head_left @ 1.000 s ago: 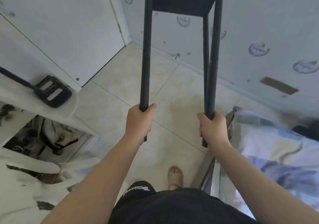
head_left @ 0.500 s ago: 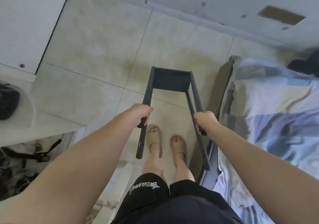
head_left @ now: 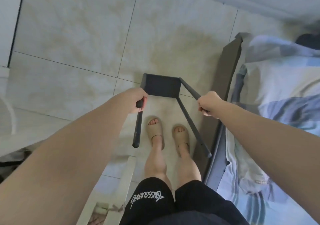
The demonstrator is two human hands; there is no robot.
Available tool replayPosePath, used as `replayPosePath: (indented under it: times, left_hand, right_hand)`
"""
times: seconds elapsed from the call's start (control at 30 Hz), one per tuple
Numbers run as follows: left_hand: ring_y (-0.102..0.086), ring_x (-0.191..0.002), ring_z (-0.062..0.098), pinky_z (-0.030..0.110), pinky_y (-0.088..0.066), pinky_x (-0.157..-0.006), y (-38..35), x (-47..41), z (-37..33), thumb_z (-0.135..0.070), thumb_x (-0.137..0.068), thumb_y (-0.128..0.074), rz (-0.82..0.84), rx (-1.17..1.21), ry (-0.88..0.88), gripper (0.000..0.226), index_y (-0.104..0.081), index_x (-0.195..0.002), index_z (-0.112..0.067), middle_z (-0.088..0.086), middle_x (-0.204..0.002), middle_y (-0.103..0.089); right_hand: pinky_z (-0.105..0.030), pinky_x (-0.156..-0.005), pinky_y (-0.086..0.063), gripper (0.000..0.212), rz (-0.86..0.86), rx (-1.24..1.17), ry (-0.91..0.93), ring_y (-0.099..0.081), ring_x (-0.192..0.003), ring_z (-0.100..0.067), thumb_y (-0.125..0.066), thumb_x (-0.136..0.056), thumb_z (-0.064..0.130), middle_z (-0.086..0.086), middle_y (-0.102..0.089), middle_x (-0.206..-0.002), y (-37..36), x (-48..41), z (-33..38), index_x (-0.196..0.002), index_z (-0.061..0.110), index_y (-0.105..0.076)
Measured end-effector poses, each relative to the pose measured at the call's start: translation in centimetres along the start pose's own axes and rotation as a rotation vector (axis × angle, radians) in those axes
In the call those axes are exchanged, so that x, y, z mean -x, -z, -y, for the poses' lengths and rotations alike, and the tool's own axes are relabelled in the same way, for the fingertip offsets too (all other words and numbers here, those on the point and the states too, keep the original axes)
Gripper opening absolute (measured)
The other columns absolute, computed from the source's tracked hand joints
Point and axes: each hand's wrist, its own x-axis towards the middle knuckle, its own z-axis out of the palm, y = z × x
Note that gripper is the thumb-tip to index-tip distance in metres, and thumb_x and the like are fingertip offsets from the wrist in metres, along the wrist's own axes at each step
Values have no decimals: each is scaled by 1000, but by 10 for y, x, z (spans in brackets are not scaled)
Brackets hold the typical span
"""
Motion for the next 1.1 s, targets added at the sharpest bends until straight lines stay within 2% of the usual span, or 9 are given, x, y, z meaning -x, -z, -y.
replayPosePath:
  times: [0.2,0.3,0.43,0.53,0.6,0.67,0.8,0.93,1.1]
  left_hand:
    - [-52,-67,10,16,-47,-59,4,-7,-20,-4,-100,-46,-57,-57,-75,7,-50,-95,-5,14,-93,-59]
    - [-59,-72,13,18,-49,-52,-3,-5,-31,-6,-99,-47,-154,-107,-189,7,-53,-97,-6,9,-96,-55]
    - [-53,-67,18,21,-38,-54,-12,0,-50,-9,-98,-46,-311,-200,-486,19,-52,-110,-22,3,-93,-57]
    - [-56,-90,22,26,-41,-71,-17,10,-57,-11,-96,-48,-340,-470,-721,43,-48,-139,-13,7,-134,-46]
    - [-56,-90,19,24,-41,-68,-17,13,-59,-14,-96,-51,-357,-634,-778,55,-37,-148,-13,9,-146,-38]
    - [-56,-110,23,27,-44,-78,-17,17,-56,-17,-94,-52,-337,-756,-815,61,-33,-152,-16,8,-153,-33]
    - [-30,-144,34,51,-42,-106,-15,33,-31,-36,-94,-54,-397,-952,-794,67,-28,-154,-24,5,-165,-15]
    - [-5,-153,31,52,-26,-117,-19,61,16,-54,-95,-50,-446,-1073,-849,75,-19,-158,-29,3,-169,-2]
    - [2,-154,31,51,-14,-120,-20,104,83,-62,-94,-45,-556,-1091,-993,75,-19,-157,-30,4,-169,0]
  right_hand:
    - [-37,-71,-61,15,-182,137,225,-71,-75,-28,-53,-96,6,-15,-69,-83,5,-3,27,-100,-3,-64]
    - [-35,-77,-53,18,-337,200,436,-61,-92,-29,-48,-97,6,-12,-61,-117,9,2,40,-105,8,-64]
    - [-32,-85,-45,29,-383,189,619,-51,-102,-23,-40,-102,7,-9,-43,-136,14,6,56,-125,8,-59]
    - [-28,-95,-42,47,-300,247,670,-49,-124,-24,-42,-102,8,-5,-32,-154,18,10,65,-149,12,-43]
    - [-27,-101,-37,60,-220,324,661,-38,-142,-24,-45,-101,11,1,-13,-166,22,13,69,-159,16,-27]
    - [-31,-102,-40,67,-176,384,651,-35,-144,-25,-48,-101,15,7,-1,-169,27,17,70,-161,19,-19]
    - [-42,-116,-35,70,-138,453,674,-26,-151,-27,-50,-102,19,7,-1,-170,39,31,59,-162,24,-14]
    - [-53,-122,-24,68,-141,580,750,-17,-154,-30,-49,-103,26,3,-10,-170,49,60,38,-162,25,-14]
    - [-56,-121,-18,67,-154,799,931,-10,-155,-27,-46,-104,36,4,-9,-170,58,107,0,-161,29,-12]
